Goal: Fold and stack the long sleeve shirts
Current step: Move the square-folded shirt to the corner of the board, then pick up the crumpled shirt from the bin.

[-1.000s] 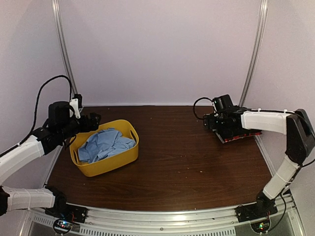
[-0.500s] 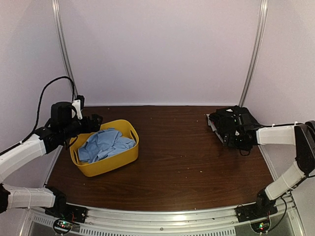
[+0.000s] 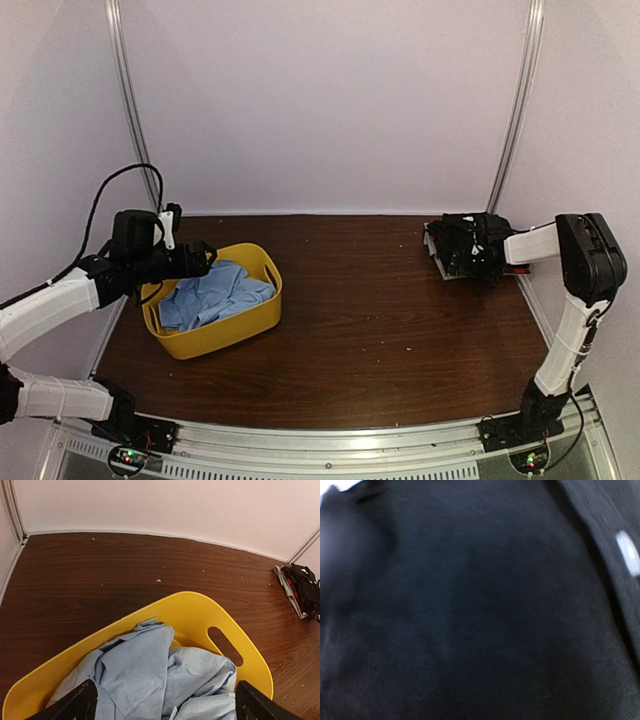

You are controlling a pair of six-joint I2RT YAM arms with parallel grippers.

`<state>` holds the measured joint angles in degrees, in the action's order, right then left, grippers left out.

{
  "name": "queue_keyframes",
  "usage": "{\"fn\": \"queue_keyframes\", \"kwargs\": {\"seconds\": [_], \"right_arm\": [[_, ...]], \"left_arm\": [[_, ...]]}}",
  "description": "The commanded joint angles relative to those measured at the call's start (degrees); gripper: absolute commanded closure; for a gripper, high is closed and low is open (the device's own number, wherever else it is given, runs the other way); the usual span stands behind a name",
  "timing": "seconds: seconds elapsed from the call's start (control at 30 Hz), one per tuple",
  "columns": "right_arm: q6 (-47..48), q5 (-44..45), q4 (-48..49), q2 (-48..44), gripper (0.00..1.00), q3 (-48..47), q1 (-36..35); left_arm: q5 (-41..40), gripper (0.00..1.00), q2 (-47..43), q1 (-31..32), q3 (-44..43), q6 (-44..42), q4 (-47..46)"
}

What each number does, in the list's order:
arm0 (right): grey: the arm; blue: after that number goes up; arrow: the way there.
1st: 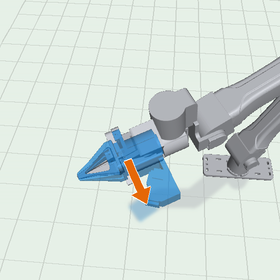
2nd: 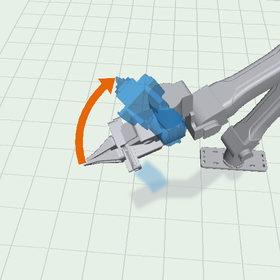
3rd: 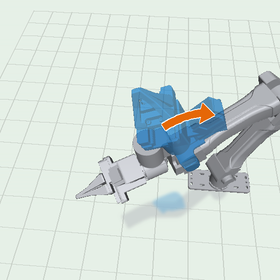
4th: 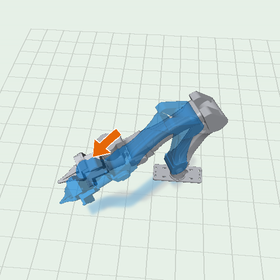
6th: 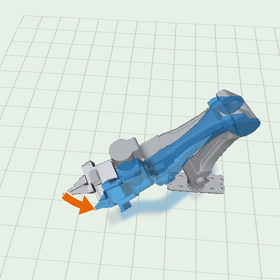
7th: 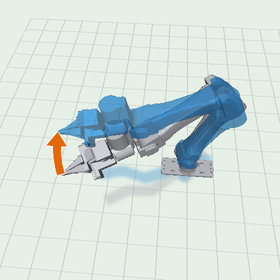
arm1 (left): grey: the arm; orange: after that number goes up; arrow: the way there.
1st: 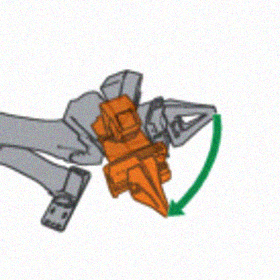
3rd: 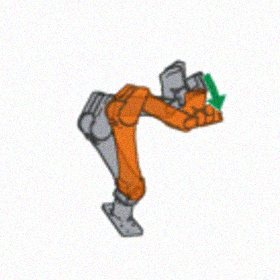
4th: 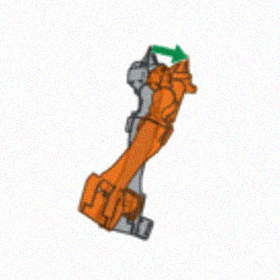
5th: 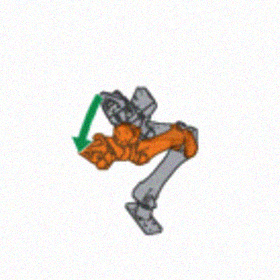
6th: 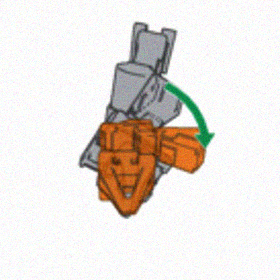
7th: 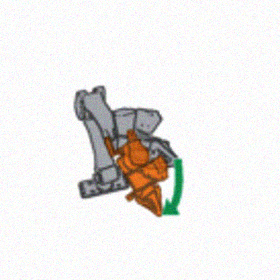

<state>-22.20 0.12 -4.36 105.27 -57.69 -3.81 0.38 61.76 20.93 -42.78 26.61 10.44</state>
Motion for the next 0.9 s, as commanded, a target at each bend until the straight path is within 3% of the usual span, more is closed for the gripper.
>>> {"fn": "queue_keyframes", "kwargs": {"seconds": [0.0, 0.33, 0.47, 0.63, 0.8, 0.87], "right_arm": [[2.4, -2.6, 1.0, 1.3, 0.00, -5.5, 0.6], [-0.1, -9.3, 7.1, -13.1, 0.00, 11.9, -1.1], [-0.7, -11.5, 7.1, -17.4, 0.00, 15.1, -2.1], [-0.5, -12.1, 6.2, -19.0, 0.00, 15.4, -3.0], [-0.5, -12.2, 5.6, -20.7, 0.00, 16.4, -3.4], [-0.5, -12.2, 5.2, -22.0, 0.00, 16.8, -3.5]], "left_arm": [[6.8, 0.02, 1.2, 0.5, -2.0, 1.9, 4.8], [3.8, 0.03, 0.1, 12.0, -1.1, 7.0, 16.2], [1.4, 0.10, 1.9, 13.0, -0.6, 6.7, 18.1], [2.9, 0.33, 4.8, 13.2, -0.6, 5.4, 15.7], [3.7, 0.72, 5.9, 13.2, -3.8, 3.4, 14.8], [3.8, 0.94, 5.4, 13.2, -6.4, 2.4, 14.8]]}}
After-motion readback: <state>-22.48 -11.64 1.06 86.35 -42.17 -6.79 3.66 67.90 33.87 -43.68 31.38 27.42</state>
